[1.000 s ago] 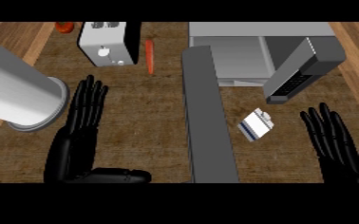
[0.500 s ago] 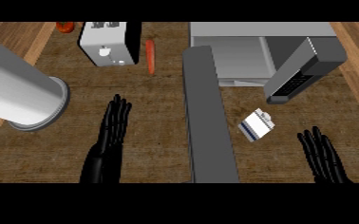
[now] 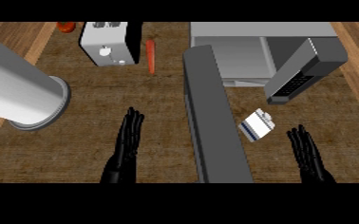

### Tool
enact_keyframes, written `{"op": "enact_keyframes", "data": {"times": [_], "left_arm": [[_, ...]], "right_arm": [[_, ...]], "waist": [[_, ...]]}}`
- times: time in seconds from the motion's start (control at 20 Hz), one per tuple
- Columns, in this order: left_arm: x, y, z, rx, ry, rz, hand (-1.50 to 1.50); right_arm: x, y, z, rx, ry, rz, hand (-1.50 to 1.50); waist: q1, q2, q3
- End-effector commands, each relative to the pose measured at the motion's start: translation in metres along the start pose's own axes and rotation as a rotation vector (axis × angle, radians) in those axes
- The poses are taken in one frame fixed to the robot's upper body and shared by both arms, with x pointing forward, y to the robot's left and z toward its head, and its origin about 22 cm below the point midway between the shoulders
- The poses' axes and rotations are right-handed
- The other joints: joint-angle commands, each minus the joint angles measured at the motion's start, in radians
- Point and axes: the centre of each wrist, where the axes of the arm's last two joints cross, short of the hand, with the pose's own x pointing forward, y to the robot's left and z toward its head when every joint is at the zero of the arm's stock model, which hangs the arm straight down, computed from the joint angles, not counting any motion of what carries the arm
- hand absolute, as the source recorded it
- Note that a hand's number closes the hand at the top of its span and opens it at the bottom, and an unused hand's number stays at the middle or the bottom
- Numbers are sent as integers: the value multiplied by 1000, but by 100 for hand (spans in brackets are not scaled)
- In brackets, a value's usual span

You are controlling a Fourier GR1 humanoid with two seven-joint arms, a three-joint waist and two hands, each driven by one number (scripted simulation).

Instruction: Pick up the milk, place it into the microwave and close the microwave

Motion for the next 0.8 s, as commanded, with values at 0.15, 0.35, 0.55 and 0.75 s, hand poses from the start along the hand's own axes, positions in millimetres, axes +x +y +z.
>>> {"op": "enact_keyframes", "data": {"times": [0.15,0.35,0.55,0.75], "left_arm": [[12,-8,4,-32,42,31,-150],[8,7,17,-19,24,35,-150],[16,22,15,-25,40,30,-150],[11,38,29,-6,52,47,-150]], "right_arm": [[-38,-9,-20,-25,9,9,-150],[-57,-36,-40,-32,28,6,-150],[-87,-34,-26,-67,43,79,-150],[-107,-20,-51,-77,40,112,-150]], "waist": [[2,1,0],[6,1,0],[6,1,0],[9,1,0]]}}
